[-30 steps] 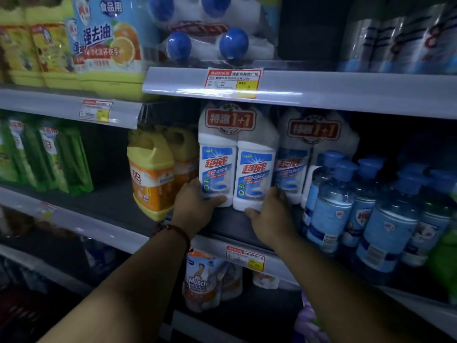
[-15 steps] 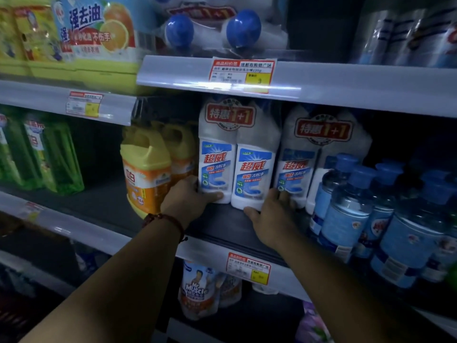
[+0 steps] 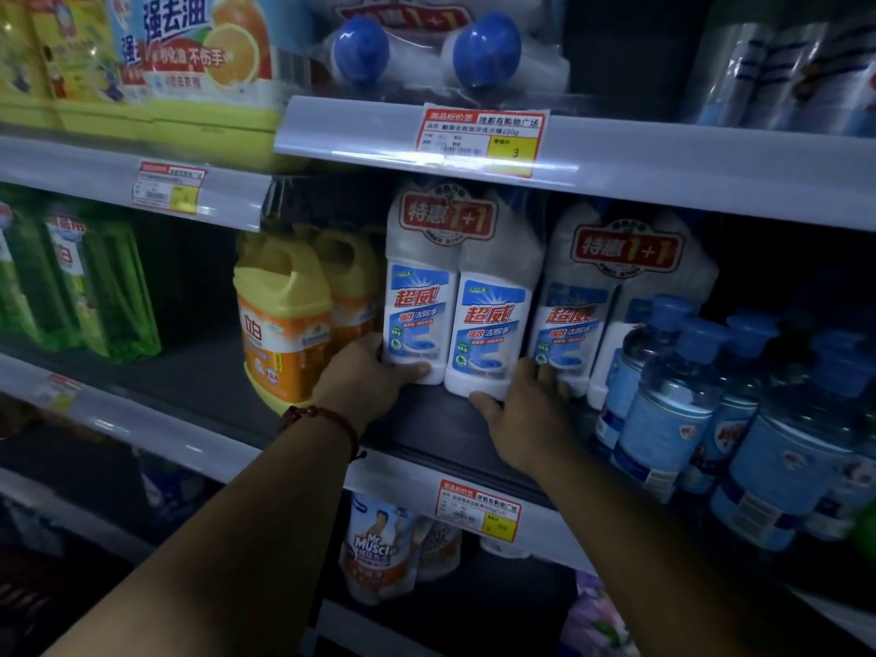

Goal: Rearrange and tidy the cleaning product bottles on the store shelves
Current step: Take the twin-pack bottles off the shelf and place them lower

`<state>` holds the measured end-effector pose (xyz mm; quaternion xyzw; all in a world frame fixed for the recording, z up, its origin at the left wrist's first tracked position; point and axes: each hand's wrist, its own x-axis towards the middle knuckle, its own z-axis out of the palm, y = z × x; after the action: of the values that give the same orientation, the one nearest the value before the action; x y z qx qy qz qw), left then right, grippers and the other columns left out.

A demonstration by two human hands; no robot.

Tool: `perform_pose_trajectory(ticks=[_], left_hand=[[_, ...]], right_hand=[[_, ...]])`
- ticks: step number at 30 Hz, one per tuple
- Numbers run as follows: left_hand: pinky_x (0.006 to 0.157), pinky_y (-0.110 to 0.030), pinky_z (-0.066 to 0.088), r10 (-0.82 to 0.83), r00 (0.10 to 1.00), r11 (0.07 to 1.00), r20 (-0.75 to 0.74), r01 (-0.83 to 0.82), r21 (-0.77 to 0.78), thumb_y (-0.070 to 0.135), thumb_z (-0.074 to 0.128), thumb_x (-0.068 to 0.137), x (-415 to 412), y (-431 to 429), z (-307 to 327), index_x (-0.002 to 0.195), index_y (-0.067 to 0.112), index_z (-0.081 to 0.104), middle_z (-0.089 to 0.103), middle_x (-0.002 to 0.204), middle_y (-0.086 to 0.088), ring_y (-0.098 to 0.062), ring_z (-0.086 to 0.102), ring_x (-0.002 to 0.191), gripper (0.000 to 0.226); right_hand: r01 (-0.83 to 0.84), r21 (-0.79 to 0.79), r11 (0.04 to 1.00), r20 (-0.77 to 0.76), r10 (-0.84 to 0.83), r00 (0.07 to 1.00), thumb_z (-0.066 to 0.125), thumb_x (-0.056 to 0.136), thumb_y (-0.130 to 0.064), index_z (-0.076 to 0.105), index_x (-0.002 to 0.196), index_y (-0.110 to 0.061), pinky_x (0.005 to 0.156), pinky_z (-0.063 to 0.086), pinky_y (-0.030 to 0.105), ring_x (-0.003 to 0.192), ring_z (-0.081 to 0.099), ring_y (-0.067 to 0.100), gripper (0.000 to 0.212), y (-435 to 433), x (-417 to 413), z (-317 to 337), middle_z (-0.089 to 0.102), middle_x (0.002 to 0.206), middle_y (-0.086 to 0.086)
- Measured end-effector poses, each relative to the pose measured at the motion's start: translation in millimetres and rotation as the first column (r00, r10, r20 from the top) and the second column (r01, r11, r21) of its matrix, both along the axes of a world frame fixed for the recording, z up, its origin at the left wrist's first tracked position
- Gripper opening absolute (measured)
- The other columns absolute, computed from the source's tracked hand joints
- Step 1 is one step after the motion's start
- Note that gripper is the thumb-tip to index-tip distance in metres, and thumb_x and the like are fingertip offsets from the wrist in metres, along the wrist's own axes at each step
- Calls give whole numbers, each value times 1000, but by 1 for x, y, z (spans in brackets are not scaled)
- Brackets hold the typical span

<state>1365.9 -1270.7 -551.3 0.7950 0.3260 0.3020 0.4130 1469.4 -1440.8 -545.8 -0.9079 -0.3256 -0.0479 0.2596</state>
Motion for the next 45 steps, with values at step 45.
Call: perform_pose_trajectory(ticks=[45], left_hand=[[96, -36, 51, 226, 971, 657, -73, -97, 748, 20, 59, 94, -180, -96, 283, 140, 21, 47, 59, 128, -4, -21, 58, 116, 48]], right_hand=[[-481, 201, 853, 358, 393, 847, 64, 92, -18, 55, 130, -20, 100, 45, 35, 117, 54, 27, 38, -101, -84, 290, 50, 133, 4]])
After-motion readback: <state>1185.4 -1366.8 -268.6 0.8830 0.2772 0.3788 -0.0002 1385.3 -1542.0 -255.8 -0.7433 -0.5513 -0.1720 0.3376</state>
